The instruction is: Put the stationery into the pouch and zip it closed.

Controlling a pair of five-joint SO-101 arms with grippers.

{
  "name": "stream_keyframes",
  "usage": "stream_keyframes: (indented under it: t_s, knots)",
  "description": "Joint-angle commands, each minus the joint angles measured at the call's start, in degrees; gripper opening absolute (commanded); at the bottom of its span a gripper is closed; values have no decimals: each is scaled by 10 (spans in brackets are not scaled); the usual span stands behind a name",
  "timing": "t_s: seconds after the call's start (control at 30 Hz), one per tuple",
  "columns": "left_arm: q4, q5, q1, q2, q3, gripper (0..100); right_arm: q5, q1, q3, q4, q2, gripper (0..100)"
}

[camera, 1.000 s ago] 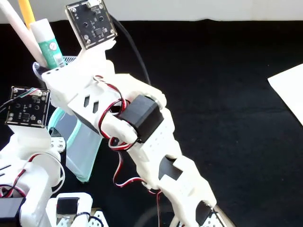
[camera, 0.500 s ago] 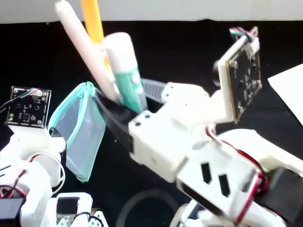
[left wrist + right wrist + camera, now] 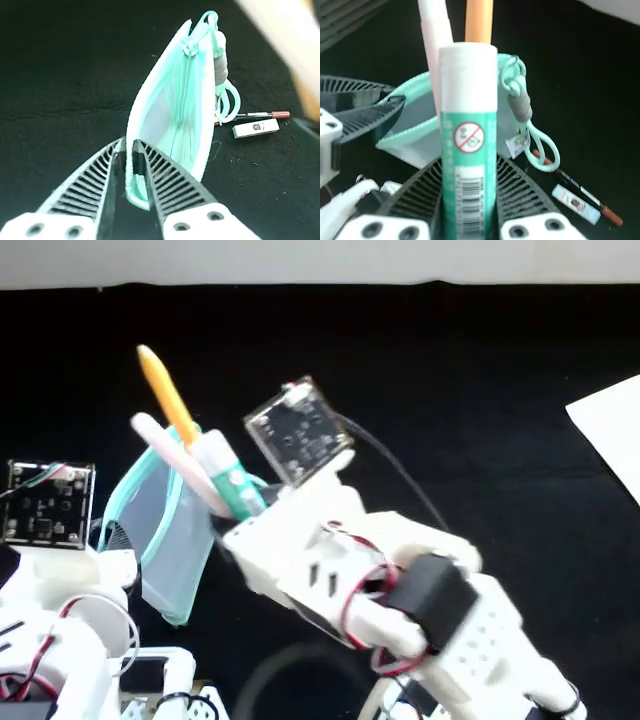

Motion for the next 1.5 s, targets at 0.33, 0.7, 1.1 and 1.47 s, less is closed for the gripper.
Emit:
stream_keyframes:
  t_s: [0.33, 0.7, 1.1, 1.47]
  knots:
    - [9, 7, -3, 2, 96, 6, 30, -13, -210, -184, 66, 6]
    - [10, 7, -2, 2, 116, 6, 3, -16, -212, -189, 66, 6]
    - [11, 8, -3, 2, 116, 6, -34, -64, -23, -305, 67, 6]
    - [11, 9, -3, 6, 115, 6, -31, -58, 114, -415, 67, 6]
